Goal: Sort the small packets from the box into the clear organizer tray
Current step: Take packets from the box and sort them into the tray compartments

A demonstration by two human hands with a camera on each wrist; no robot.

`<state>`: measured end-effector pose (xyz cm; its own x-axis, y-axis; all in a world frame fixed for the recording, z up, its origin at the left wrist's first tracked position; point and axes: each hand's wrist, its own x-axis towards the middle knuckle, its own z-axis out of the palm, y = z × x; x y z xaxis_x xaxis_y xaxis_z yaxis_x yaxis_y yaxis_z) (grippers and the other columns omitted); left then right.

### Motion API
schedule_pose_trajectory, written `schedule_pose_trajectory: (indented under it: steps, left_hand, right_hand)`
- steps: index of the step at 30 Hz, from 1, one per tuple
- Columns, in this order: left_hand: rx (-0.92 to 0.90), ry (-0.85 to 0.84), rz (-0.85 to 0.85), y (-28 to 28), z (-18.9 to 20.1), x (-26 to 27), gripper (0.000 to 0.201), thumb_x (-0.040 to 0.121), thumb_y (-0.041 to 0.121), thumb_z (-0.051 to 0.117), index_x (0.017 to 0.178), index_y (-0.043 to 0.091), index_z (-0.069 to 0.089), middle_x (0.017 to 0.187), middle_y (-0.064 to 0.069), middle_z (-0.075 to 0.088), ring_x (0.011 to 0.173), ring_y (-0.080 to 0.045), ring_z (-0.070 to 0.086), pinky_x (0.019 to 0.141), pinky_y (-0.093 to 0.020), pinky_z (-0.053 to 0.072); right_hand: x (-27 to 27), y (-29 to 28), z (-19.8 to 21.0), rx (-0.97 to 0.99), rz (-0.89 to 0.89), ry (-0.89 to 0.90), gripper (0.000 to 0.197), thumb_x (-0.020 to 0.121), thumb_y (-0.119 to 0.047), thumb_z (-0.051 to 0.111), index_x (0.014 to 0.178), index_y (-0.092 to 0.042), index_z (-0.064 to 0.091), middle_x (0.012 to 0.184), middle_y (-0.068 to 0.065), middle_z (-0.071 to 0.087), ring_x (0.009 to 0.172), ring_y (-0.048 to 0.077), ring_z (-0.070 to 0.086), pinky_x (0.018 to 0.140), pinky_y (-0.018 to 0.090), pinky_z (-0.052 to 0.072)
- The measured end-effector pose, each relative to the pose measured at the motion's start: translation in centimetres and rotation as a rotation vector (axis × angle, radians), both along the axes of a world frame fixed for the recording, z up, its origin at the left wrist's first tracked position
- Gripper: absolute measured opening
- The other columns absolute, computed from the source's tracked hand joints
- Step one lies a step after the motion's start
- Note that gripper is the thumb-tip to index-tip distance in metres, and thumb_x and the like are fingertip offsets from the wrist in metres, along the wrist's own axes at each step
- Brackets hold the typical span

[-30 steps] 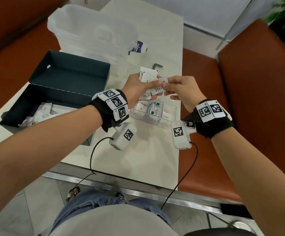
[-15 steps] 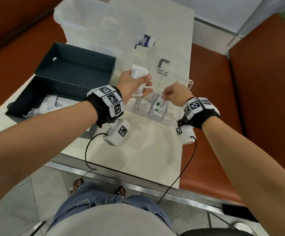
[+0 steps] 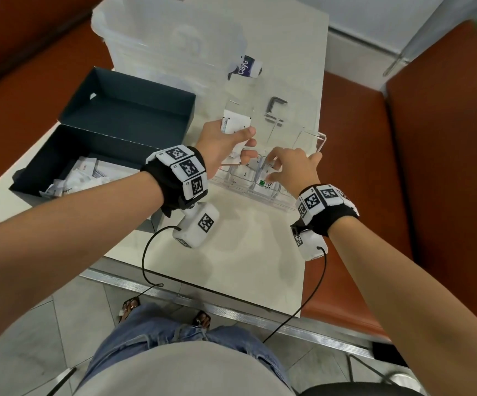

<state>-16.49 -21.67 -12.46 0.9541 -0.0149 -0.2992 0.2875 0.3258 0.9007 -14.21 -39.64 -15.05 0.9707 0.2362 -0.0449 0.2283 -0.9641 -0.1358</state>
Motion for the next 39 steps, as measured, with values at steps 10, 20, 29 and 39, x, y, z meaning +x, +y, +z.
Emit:
schedule_pose_trajectory:
  steps: [10, 20, 29, 39]
  left_hand:
    - [-0.003, 0.013, 0.014, 0.1, -0.1, 0.0, 0.028, 0.087, 0.011, 0.071, 0.111, 0.000, 0.061, 0.093, -0.020, 0.068, 0.074, -0.030, 0.070, 0.061, -0.033, 0.058]
    - [-0.036, 0.040, -0.005, 0.2, 0.0, 0.0, 0.031, 0.087, 0.017, 0.072, 0.112, 0.001, 0.061, 0.093, -0.019, 0.069, 0.075, -0.028, 0.070, 0.057, -0.029, 0.057]
    - [-0.220, 0.269, -0.073, 0.0, 1.5, 0.0, 0.048, 0.100, 0.040, 0.049, 0.129, 0.002, 0.053, 0.115, -0.021, 0.068, 0.087, -0.030, 0.071, 0.058, -0.027, 0.058]
    - [-0.267, 0.292, -0.171, -0.5, 1.9, -0.1, 0.034, 0.101, 0.031, 0.039, 0.111, 0.004, 0.057, 0.090, -0.016, 0.068, 0.072, -0.027, 0.069, 0.064, -0.037, 0.061]
  right_hand:
    - [0.1, 0.8, -0.1, -0.139, 0.039, 0.106, 0.026, 0.083, -0.040, 0.070, 0.107, -0.032, 0.069, 0.100, -0.008, 0.063, 0.109, 0.025, 0.047, 0.089, 0.047, 0.024]
    - [0.9, 0.9, 0.7, -0.078, 0.007, 0.180, 0.028, 0.077, -0.035, 0.077, 0.104, -0.030, 0.071, 0.083, -0.011, 0.053, 0.102, 0.020, 0.052, 0.100, 0.055, 0.024]
    - [0.0, 0.2, 2.5, 0.182, -0.082, 0.053, 0.015, 0.086, -0.035, 0.068, 0.097, -0.026, 0.072, 0.075, -0.010, 0.054, 0.083, 0.014, 0.048, 0.086, 0.041, 0.027]
    - [-0.9, 3.1, 5.0, 0.664, -0.041, 0.112, 0.050, 0.075, -0.045, 0.078, 0.118, -0.022, 0.064, 0.098, 0.000, 0.062, 0.073, 0.007, 0.067, 0.066, 0.016, 0.051]
